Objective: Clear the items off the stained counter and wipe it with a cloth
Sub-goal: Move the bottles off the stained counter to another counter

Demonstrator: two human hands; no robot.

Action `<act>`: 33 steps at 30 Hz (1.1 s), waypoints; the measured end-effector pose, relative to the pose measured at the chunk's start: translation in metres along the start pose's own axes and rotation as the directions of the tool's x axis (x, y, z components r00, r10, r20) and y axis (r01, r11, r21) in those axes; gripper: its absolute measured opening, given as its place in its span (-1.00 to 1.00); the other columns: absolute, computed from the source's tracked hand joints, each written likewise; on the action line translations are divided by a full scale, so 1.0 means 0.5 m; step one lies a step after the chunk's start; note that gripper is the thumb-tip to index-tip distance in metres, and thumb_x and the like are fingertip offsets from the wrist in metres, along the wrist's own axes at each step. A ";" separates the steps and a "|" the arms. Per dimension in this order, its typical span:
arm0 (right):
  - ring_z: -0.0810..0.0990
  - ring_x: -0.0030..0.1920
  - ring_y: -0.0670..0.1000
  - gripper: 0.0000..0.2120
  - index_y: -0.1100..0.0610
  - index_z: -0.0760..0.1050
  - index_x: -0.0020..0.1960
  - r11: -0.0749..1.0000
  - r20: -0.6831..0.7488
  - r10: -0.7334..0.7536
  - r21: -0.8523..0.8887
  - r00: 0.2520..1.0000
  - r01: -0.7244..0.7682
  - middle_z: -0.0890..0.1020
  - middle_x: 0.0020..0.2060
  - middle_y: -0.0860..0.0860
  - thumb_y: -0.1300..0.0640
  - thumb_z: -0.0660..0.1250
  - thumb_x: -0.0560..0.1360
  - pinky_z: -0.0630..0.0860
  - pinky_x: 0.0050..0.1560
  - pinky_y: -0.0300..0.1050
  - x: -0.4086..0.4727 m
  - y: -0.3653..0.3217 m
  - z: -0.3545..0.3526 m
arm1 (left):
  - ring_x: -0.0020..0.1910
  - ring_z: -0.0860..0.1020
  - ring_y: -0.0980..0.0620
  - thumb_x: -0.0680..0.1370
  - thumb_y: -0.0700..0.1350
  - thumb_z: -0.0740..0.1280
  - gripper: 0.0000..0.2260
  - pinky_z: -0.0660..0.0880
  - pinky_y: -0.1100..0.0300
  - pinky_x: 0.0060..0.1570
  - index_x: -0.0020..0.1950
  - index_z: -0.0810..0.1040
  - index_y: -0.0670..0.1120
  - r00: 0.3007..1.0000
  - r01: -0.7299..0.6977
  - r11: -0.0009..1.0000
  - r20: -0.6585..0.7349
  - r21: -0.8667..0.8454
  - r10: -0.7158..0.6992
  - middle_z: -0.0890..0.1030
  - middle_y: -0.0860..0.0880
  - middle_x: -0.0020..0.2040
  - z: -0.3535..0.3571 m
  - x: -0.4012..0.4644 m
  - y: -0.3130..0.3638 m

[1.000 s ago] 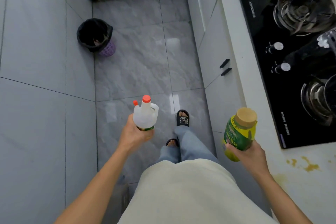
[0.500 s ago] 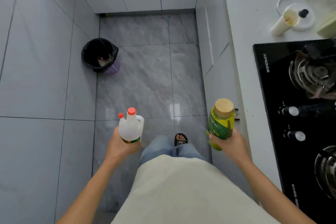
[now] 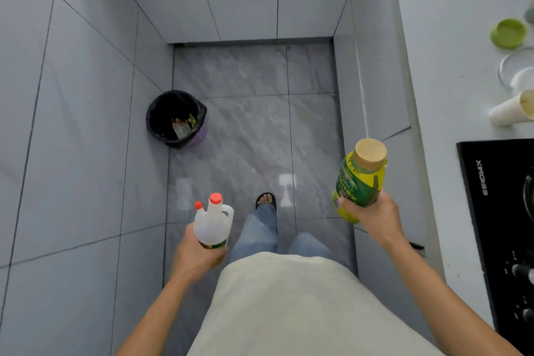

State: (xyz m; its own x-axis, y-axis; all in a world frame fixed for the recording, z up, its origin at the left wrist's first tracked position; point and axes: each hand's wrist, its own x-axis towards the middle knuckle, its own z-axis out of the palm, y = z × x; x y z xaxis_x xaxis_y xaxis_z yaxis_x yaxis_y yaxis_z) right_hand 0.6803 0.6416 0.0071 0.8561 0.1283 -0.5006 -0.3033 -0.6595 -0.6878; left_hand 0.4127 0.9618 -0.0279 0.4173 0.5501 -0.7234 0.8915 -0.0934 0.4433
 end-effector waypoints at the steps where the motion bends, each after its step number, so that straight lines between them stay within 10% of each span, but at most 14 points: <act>1: 0.58 -0.14 -0.39 -0.58 -0.16 0.55 0.09 1.000 -0.008 0.009 -0.008 1.000 -0.009 0.63 -0.14 -0.33 -0.02 0.66 0.33 0.45 -0.28 -0.50 0.012 -0.010 0.005 | -0.41 0.55 0.07 0.22 -0.01 0.52 -0.58 0.51 0.16 -0.45 0.04 0.54 0.07 1.000 -0.009 1.000 0.018 0.009 0.009 0.67 0.01 -0.30 -0.012 0.026 0.027; 18: 0.65 -0.07 -0.18 -0.65 -0.16 0.58 0.00 0.968 -0.156 0.249 0.075 0.956 -0.239 0.67 -0.15 -0.28 -0.01 0.66 0.32 0.52 -0.12 -0.18 0.276 -0.105 -0.052 | -0.01 0.67 0.14 0.22 0.13 0.57 -0.34 0.62 0.13 -0.14 0.27 0.44 0.22 0.966 -0.255 0.965 0.056 0.054 0.252 0.68 0.16 0.02 -0.088 0.411 0.631; 26: 0.69 -0.04 -0.06 -0.63 -0.03 0.63 0.12 0.986 -0.117 0.165 0.054 0.979 -0.160 0.73 -0.09 -0.12 -0.01 0.62 0.35 0.56 -0.09 -0.12 0.533 -0.286 -0.098 | -0.24 0.66 0.07 0.23 0.08 0.53 -0.51 0.64 0.07 -0.22 0.13 0.52 0.13 0.977 -0.210 0.968 0.055 0.139 0.204 0.69 0.08 -0.16 -0.138 0.523 0.774; 33: 0.65 -0.07 -0.23 -0.61 -0.07 0.64 0.10 0.986 -0.145 0.136 0.116 0.980 -0.119 0.71 -0.12 -0.23 -0.08 0.62 0.32 0.54 -0.15 -0.23 0.750 -0.466 -0.096 | -0.30 0.63 0.15 0.24 -0.01 0.59 -0.44 0.56 0.29 -0.37 0.04 0.40 0.44 0.983 -0.181 0.974 0.038 0.139 0.178 0.66 0.25 -0.07 -0.203 0.591 0.846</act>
State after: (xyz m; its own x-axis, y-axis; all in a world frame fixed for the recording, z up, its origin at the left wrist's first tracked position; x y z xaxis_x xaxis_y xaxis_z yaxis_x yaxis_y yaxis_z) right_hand 1.0921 0.8081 0.0049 0.8586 -0.0712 -0.5076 -0.4498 -0.5794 -0.6797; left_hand 0.8950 1.1691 -0.0003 0.5756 0.4926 -0.6528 0.8167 -0.3061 0.4891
